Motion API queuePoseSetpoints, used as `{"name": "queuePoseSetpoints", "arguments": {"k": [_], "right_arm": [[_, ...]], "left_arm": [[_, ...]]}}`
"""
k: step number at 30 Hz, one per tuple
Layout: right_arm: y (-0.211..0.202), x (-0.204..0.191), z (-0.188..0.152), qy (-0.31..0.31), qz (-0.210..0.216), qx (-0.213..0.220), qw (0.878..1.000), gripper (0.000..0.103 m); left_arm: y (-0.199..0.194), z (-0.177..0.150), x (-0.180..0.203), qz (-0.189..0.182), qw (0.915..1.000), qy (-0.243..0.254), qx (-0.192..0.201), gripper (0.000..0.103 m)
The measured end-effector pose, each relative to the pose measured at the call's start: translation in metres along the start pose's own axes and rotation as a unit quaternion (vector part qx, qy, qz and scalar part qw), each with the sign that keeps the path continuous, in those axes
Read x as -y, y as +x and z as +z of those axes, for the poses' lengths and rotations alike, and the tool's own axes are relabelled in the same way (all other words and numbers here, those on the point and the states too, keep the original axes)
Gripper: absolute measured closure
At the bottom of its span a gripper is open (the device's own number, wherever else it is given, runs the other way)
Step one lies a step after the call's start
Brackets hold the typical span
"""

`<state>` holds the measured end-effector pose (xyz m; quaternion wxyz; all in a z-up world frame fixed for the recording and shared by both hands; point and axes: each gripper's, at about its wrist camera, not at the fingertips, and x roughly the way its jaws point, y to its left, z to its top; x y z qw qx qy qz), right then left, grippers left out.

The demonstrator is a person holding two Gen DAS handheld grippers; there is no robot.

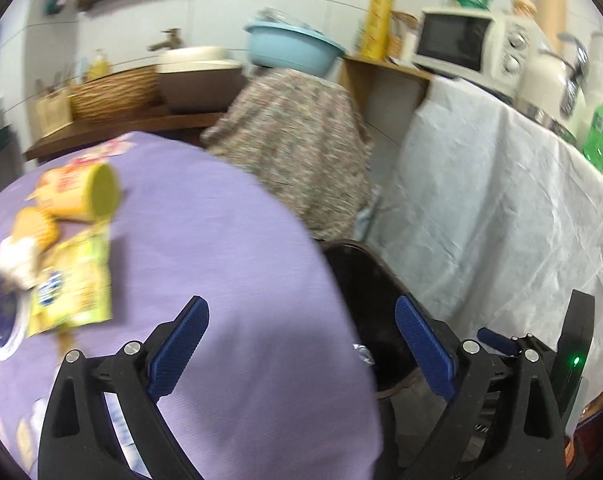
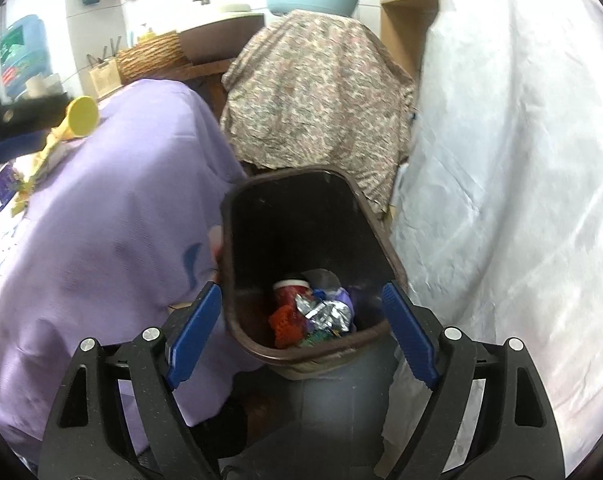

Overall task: Collect trash
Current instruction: 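Move back to the table and grasp the purple white-lidded cup with the left gripper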

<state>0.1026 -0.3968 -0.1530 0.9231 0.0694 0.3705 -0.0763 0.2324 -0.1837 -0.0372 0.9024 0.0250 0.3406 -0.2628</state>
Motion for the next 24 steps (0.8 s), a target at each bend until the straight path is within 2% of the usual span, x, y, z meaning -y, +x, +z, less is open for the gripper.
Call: {"name": "queuePoseSetpoints", "arguments": {"k": [5,7,15,19,24], "right_arm": [[-0.005,-0.031,0.014,-0.015,0.04,0.005,0.999,0.021],[-0.009,-0.045,0.018,-0.027,0.047,0.011,0.998,0.021],[-0.028,-0.098,0.032,-0.073,0.084,0.036,0.993,0.021],[-0.039,-0.122,0.038,-0.095,0.098,0.047,0.989,0.021],[-0.045,-0.141,0.042,-0.114,0.111,0.049,0.986,0.02]], "left_arm": [[-0.036,-0.011,-0.042,0.061,0.9973,-0.024,0.034,0.009],[-0.051,-0.018,-0.061,0.102,0.9931,-0.03,0.05,0.007],[-0.081,-0.04,-0.147,0.208,0.9738,-0.081,0.045,0.006],[-0.084,-0.046,-0.189,0.239,0.9645,-0.105,0.038,0.006],[-0.065,-0.034,-0.216,0.261,0.9612,-0.086,0.023,0.006]]}}
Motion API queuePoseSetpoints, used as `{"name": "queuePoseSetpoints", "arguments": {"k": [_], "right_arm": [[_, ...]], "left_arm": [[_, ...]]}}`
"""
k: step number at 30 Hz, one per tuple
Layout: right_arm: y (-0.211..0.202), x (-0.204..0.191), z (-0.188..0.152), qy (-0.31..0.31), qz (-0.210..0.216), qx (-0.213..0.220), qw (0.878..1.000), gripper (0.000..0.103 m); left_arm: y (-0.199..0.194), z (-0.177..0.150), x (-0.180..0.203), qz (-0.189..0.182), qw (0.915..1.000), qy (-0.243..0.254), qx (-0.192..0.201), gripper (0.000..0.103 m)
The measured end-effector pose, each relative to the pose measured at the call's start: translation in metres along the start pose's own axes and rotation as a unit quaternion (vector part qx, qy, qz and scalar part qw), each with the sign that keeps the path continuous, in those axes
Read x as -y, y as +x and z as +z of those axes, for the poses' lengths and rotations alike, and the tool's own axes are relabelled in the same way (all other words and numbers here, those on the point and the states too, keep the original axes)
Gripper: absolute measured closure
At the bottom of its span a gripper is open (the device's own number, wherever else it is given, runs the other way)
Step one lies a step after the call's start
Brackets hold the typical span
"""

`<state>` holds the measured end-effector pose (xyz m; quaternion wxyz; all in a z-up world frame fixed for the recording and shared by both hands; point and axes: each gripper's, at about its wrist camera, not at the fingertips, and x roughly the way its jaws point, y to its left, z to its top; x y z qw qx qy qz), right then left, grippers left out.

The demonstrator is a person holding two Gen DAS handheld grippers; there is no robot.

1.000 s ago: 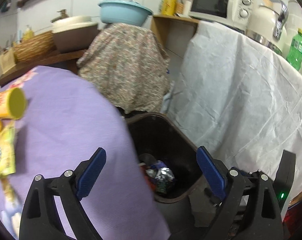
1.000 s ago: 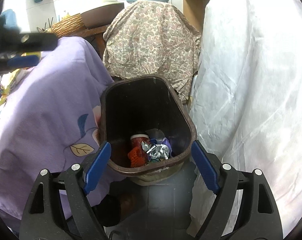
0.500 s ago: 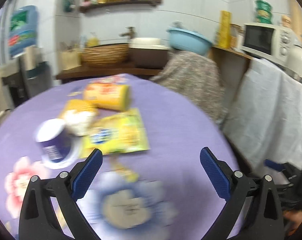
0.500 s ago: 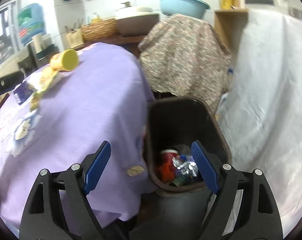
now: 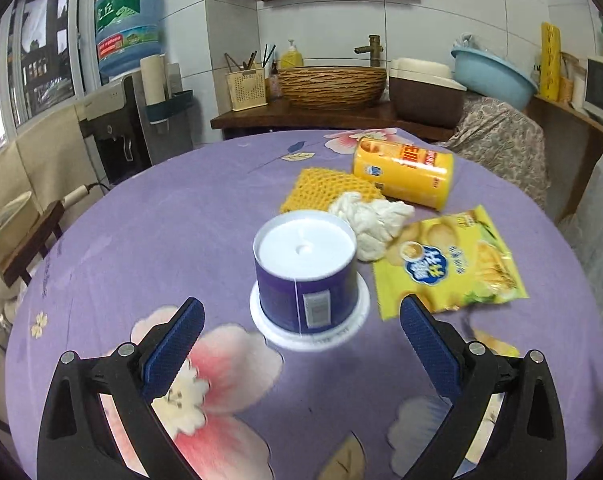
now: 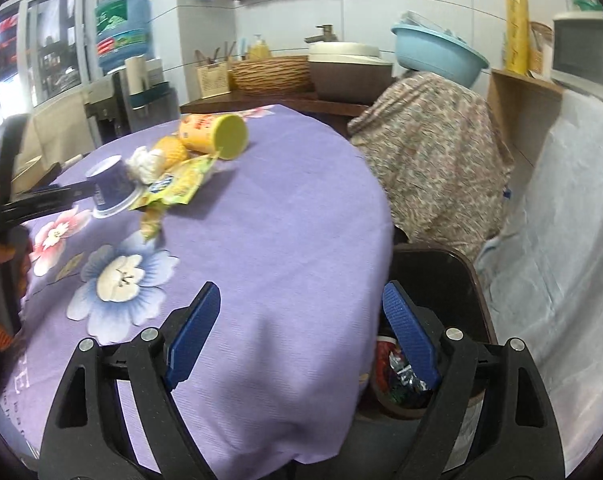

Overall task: Collect trash
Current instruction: 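Move back to the table and grasp the purple white-lidded cup with the left gripper, then grasp the yellow chip bag with the right gripper while the left holds the cup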

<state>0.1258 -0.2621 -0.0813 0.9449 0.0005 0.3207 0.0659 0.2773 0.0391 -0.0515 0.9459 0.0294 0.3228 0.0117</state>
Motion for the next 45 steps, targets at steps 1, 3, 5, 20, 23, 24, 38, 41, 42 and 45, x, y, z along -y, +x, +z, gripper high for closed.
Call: {"name": "queuePoseSetpoints", "arguments": {"k": [1,3,5,20,23,24,38,41,42,45], "right_arm": [[0.0,-0.005,0.002,-0.002,0.006,0.0,1.0,0.019],[0.0,-0.012,0.006,-0.006,0.016,-0.001,1.0,0.019],[0.001,-0.019,0.01,-0.01,0.026,-0.002,1.0,0.019],[0.06,-0.082,0.064,-0.037,0.107,-0.032,0.993,0.019],[0.082,-0.084,0.076,-0.021,0.118,-0.045,0.992,0.019],[0.087,-0.085,0.079,-0.018,0.116,-0.048,0.992,0.019],[0.169,-0.09,0.099,0.057,0.171,-0.118,0.977,0.054],[0.17,-0.093,0.096,0.058,0.18,-0.121,0.974,0.075],[0.168,-0.093,0.095,0.06,0.182,-0.118,0.974,0.081],[0.156,-0.089,0.093,0.069,0.193,-0.107,0.973,0.089]], "left_arm": [[0.004,0.002,-0.001,-0.001,1.0,0.007,-0.001,0.006],[0.016,0.009,0.001,-0.003,0.9998,0.018,-0.007,0.006],[0.023,0.014,0.002,-0.008,0.9999,0.01,-0.006,0.007],[0.029,0.012,-0.016,-0.057,0.9978,-0.025,-0.025,0.035],[0.02,0.013,-0.025,-0.053,0.9979,-0.036,-0.011,0.035],[0.018,0.015,-0.027,-0.052,0.9978,-0.04,-0.005,0.035],[0.015,0.017,-0.03,-0.056,0.9972,-0.049,0.009,0.035],[0.011,0.019,-0.032,-0.056,0.9969,-0.053,0.016,0.035],[0.009,0.019,-0.034,-0.056,0.9966,-0.057,0.019,0.035],[0.006,0.02,-0.04,-0.054,0.9958,-0.069,0.028,0.035]]}}
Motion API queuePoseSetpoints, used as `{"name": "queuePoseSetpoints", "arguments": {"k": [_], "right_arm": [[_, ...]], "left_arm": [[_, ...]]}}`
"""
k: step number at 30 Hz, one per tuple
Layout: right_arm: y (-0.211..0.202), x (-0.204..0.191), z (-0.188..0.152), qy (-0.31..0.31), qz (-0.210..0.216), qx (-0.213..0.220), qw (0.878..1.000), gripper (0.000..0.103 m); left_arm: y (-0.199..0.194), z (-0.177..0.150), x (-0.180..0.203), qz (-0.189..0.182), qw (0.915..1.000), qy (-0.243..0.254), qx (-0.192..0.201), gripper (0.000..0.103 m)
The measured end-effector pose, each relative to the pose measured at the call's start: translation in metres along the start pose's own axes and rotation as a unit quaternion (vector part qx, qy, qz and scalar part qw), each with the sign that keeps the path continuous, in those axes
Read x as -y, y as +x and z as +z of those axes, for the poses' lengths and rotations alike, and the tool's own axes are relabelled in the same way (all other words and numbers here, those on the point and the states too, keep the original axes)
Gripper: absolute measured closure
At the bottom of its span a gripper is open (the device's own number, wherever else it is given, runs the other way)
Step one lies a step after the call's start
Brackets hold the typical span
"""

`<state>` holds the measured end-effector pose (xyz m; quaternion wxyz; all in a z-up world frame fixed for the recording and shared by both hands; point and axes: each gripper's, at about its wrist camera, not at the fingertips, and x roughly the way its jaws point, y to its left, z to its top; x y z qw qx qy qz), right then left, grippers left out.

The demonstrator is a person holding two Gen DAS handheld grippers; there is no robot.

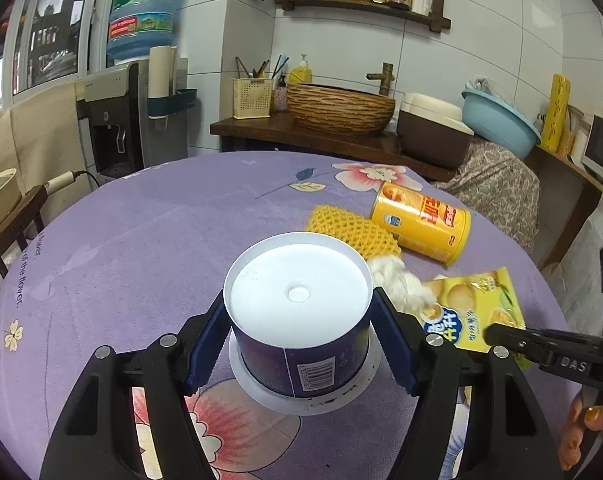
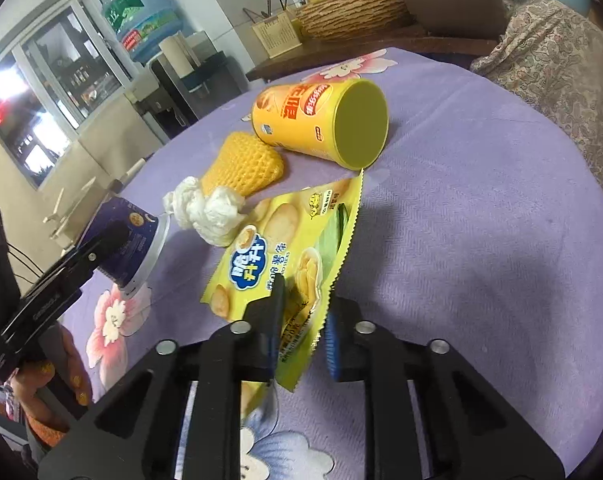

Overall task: Collect trash
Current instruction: 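Grasp the yellow chip bag with the right gripper while the left holds the cup, then carry the chip bag over the black bin and open the right gripper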

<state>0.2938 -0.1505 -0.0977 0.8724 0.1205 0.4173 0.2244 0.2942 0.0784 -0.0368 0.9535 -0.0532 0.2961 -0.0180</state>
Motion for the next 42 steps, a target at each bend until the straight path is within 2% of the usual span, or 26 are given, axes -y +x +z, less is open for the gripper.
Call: {"name": "queuePoseSetpoints", "arguments": {"k": [3,7,10,14,19,26,29,37,42], "right_arm": [[-0.019,-0.004,-0.006,-0.01,-0.004,0.017,1.0,0.094],[-0.047,-0.009,-0.016,-0.029,-0.017,0.039,0.999,0.097],[-0.071,-0.007,-0.026,-0.038,-0.031,0.059,0.997,0.097],[-0.105,0.008,-0.038,-0.029,-0.044,0.083,0.995,0.098],[-0.14,0.033,-0.053,-0.016,-0.064,0.104,0.992,0.098],[-0.187,0.075,-0.069,0.014,-0.094,0.134,0.986,0.098],[-0.199,0.091,-0.074,0.027,-0.107,0.144,0.983,0.098],[-0.225,0.128,-0.086,0.036,-0.176,0.164,0.97,0.098],[-0.22,0.163,-0.096,0.05,-0.228,0.15,0.961,0.098]], "left_arm": [[-0.002,0.001,-0.002,0.001,0.9999,-0.006,0.008,0.035],[-0.003,0.0,0.003,-0.004,0.9999,0.002,0.016,0.035],[-0.01,-0.002,0.011,-0.001,0.9992,0.017,0.037,0.035],[-0.021,-0.006,0.022,-0.008,0.9973,0.036,0.063,0.035],[-0.026,-0.009,0.039,-0.017,0.9963,0.051,0.067,0.035],[-0.05,-0.016,0.092,-0.055,0.9911,0.093,0.078,0.035],[-0.05,-0.022,0.123,-0.094,0.9884,0.105,0.055,0.035],[-0.056,-0.033,0.193,-0.151,0.9773,0.142,0.04,0.035],[-0.056,-0.041,0.229,-0.184,0.9703,0.155,0.027,0.035]]}}
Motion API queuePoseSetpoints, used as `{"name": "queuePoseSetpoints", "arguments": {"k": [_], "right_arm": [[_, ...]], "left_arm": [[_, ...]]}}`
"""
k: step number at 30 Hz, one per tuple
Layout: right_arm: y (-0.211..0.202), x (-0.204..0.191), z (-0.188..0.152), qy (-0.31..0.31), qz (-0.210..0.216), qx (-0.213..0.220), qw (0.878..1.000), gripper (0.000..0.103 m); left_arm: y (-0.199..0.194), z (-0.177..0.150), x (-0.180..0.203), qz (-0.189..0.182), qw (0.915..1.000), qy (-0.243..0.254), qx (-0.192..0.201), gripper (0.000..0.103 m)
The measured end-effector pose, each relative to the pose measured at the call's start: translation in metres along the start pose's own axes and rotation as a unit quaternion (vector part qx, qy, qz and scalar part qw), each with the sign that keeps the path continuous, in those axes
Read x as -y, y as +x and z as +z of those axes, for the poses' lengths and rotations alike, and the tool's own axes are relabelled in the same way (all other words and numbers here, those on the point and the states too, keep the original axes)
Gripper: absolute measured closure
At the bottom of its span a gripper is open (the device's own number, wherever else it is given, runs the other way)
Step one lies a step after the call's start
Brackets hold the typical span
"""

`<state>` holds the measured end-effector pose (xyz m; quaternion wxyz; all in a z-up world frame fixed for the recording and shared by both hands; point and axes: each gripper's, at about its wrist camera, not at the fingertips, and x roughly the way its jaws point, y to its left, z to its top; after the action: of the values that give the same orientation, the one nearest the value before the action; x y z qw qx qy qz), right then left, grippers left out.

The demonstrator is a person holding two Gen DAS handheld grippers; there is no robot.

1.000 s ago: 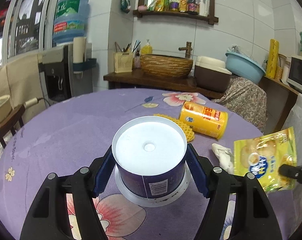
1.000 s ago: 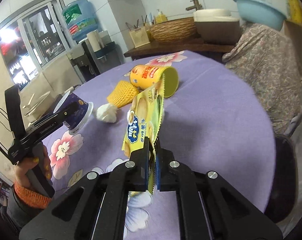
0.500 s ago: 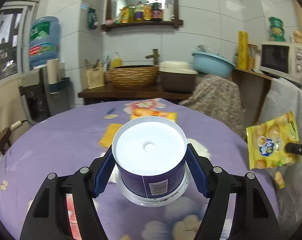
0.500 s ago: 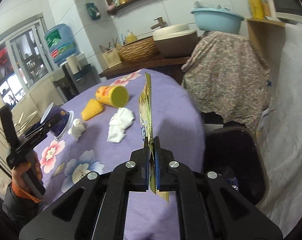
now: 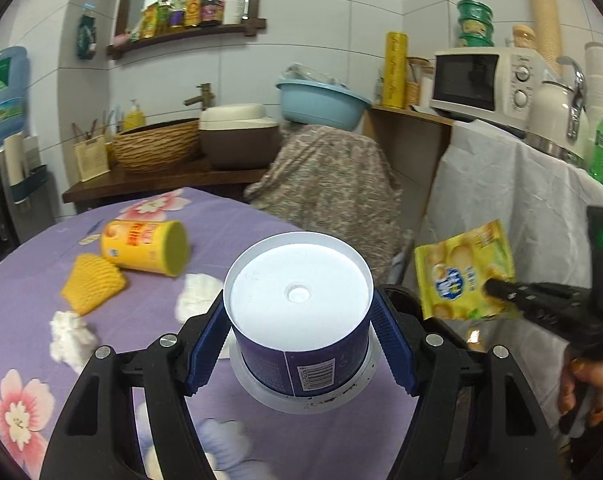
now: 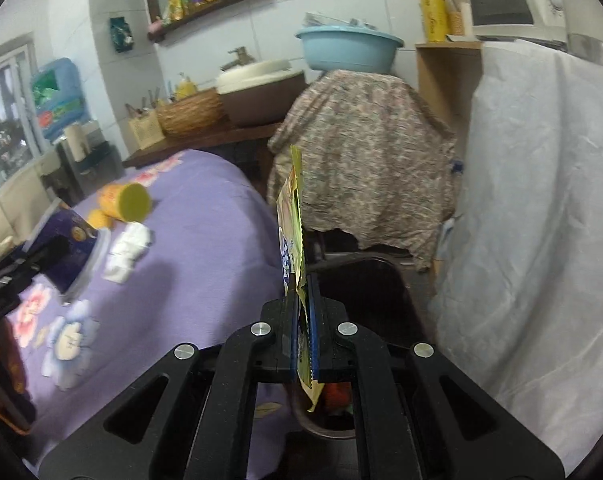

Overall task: Collect trash
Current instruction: 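Carry the chip bag over the black bin and open the right gripper, then lower the purple cup over the bin and open the left gripper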

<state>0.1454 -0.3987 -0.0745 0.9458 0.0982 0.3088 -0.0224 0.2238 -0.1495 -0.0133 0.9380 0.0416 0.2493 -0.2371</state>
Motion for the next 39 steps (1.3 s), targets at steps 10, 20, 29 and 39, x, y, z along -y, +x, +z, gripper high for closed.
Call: {"name": "queuePoseSetpoints", "arguments": {"k": [10,20,29,39], "right_arm": [[0.07,0.039,-0.04,0.026,-0.03,-0.084,0.996,0.098],[0.144,0.05,-0.072,0.068,-0.008,-0.161,0.985,0.098],[0.164,0.049,-0.083,0.037,-0.069,-0.159,0.984,0.033],[0.134,0.045,-0.08,0.021,-0.064,-0.146,0.987,0.032]], "left_arm": [[0.027,-0.001,0.048,-0.051,0.9981,0.008,-0.034,0.035],[0.034,-0.005,0.072,-0.064,0.9967,0.021,-0.046,0.035],[0.038,-0.01,0.078,-0.068,0.9958,0.027,-0.055,0.035],[0.049,-0.008,0.092,-0.075,0.9944,0.039,-0.063,0.035]]}}
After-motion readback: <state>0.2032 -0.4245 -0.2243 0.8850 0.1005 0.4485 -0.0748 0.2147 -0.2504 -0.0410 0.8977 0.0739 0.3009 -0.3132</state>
